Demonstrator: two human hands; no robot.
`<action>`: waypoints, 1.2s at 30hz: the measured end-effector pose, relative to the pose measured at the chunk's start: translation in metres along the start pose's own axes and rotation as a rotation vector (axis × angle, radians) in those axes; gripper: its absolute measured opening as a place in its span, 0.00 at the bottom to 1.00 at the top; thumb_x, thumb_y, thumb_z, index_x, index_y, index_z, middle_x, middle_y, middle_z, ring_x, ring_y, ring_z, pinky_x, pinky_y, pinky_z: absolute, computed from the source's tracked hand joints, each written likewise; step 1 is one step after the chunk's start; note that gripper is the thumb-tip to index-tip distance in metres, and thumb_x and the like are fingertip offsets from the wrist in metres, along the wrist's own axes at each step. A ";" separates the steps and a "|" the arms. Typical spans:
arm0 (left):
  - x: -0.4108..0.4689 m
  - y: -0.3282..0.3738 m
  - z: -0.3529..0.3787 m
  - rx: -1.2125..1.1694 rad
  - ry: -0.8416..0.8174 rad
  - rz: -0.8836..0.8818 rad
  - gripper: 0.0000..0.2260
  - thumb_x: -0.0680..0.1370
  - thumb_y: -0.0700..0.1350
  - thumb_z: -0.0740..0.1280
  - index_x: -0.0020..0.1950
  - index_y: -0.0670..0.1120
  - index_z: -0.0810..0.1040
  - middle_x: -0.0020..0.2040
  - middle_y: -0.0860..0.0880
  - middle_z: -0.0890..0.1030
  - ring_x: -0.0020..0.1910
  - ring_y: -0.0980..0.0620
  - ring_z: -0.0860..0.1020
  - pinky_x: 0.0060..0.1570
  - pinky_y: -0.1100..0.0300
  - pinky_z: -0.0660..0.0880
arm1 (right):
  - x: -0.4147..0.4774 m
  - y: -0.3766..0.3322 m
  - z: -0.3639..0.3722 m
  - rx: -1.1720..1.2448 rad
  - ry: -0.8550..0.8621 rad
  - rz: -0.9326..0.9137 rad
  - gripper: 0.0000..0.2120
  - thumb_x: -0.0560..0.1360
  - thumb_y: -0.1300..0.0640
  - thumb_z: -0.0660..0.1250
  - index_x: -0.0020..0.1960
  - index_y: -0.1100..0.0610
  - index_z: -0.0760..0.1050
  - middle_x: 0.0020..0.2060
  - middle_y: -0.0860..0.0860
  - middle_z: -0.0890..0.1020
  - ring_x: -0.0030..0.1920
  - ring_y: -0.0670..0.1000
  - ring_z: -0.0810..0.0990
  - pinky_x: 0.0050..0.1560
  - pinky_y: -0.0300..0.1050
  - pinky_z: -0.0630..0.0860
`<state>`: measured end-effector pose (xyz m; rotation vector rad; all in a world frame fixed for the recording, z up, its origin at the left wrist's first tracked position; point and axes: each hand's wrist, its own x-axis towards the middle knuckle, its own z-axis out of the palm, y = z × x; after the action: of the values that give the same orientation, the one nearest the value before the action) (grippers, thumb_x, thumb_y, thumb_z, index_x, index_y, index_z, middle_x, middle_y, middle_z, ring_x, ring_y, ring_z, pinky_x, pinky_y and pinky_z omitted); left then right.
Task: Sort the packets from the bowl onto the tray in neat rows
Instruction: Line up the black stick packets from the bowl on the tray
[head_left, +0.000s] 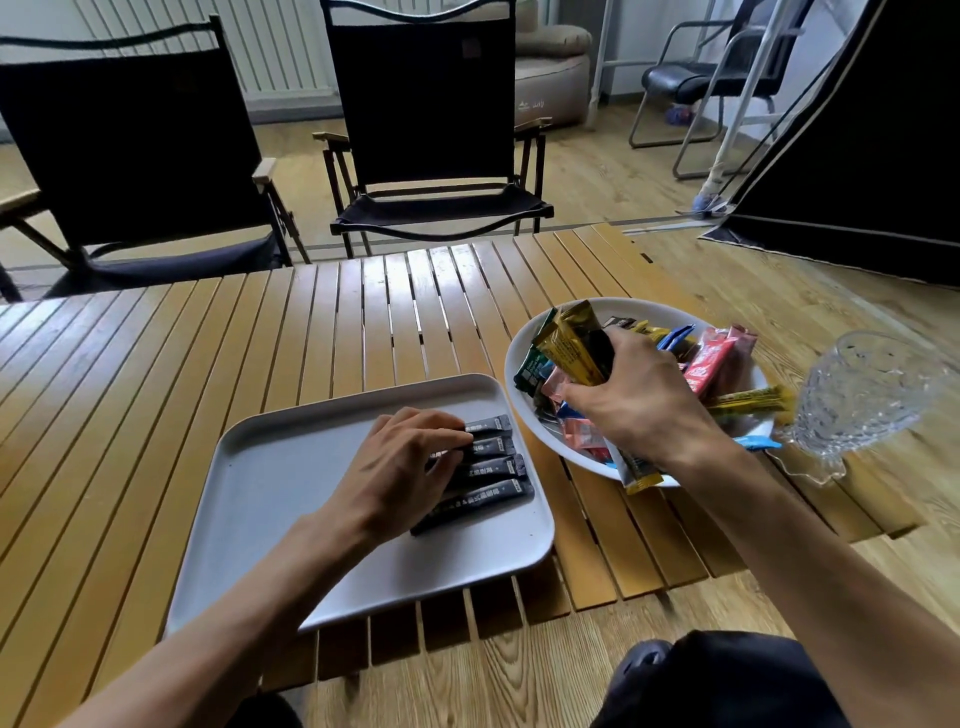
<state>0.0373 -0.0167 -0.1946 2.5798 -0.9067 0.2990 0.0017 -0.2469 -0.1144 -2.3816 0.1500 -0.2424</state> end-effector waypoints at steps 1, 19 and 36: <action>0.000 0.001 -0.003 0.004 0.009 0.001 0.10 0.76 0.46 0.67 0.57 0.54 0.81 0.57 0.55 0.81 0.56 0.53 0.76 0.54 0.54 0.72 | -0.001 -0.001 0.001 -0.007 -0.016 0.001 0.11 0.74 0.54 0.73 0.53 0.53 0.74 0.39 0.45 0.80 0.40 0.46 0.81 0.41 0.34 0.77; 0.052 0.070 -0.056 -0.385 0.105 0.038 0.06 0.74 0.40 0.71 0.49 0.47 0.81 0.44 0.53 0.82 0.42 0.60 0.79 0.43 0.69 0.77 | -0.014 -0.011 0.015 -0.064 -0.185 -0.104 0.09 0.74 0.57 0.70 0.51 0.51 0.71 0.38 0.49 0.79 0.42 0.52 0.80 0.50 0.54 0.80; 0.021 -0.001 -0.061 -0.875 0.309 -0.808 0.05 0.77 0.38 0.66 0.52 0.39 0.79 0.44 0.44 0.82 0.35 0.53 0.81 0.30 0.69 0.72 | 0.000 -0.003 -0.006 -0.011 -0.051 0.022 0.08 0.75 0.55 0.71 0.49 0.50 0.72 0.38 0.44 0.76 0.42 0.49 0.77 0.37 0.35 0.69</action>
<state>0.0502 -0.0018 -0.1330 1.7882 0.1579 0.0326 0.0006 -0.2491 -0.1082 -2.3935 0.1538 -0.1710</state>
